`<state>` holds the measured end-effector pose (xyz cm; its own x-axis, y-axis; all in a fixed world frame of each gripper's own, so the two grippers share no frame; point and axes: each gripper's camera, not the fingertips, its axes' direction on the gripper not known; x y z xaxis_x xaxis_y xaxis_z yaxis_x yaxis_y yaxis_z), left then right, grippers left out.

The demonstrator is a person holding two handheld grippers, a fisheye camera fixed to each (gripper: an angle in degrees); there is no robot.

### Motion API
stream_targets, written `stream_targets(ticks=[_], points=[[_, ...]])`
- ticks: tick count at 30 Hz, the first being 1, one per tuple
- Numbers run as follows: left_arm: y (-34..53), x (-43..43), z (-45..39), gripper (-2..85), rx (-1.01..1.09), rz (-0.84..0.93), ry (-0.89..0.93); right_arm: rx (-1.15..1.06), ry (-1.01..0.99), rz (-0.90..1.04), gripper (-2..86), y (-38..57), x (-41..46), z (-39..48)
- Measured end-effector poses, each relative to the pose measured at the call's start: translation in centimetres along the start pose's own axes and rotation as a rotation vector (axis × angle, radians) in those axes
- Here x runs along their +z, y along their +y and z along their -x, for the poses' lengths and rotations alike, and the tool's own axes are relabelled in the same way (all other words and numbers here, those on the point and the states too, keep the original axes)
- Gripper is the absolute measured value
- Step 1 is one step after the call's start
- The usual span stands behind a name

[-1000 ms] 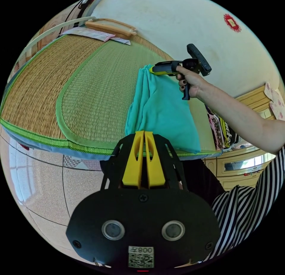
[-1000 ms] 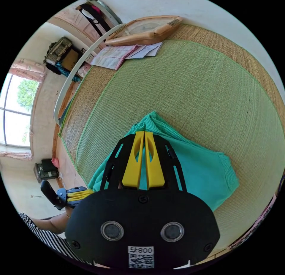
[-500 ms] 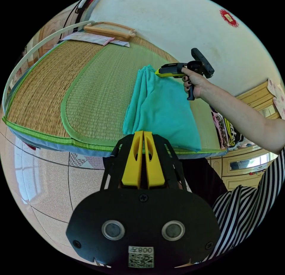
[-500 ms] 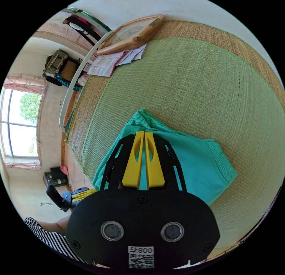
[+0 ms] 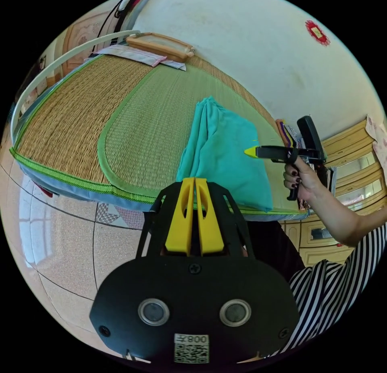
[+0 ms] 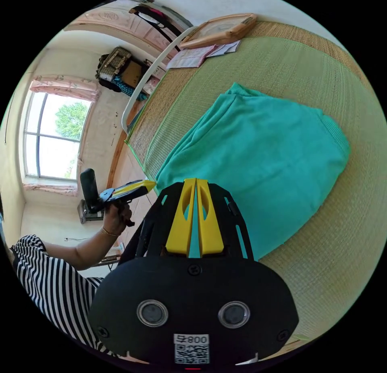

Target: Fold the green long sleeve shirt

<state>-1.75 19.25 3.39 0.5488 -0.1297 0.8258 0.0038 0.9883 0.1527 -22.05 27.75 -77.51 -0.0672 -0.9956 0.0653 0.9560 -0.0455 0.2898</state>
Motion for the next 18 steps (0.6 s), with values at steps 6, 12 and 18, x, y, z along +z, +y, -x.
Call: stream_targets(ticks=[6, 12, 18], points=[[-0.9, -1.2, 0.4, 1.0, 0.005, 0.049, -0.044, -0.051, -0.042, 0.047, 0.1, 3.7, 3.1, 4.5], [-1.7, -2.2, 1.2, 1.1, 0.004, 0.088, -0.004, -0.114, 0.0, 0.127, 0.1, 5.6, 7.5, 9.2], [-2.5, -6.2, 0.7, 0.7, 0.045, 0.015, 0.003, -0.105, 0.013, 0.153, 0.1, 7.1, 9.8, 10.9]])
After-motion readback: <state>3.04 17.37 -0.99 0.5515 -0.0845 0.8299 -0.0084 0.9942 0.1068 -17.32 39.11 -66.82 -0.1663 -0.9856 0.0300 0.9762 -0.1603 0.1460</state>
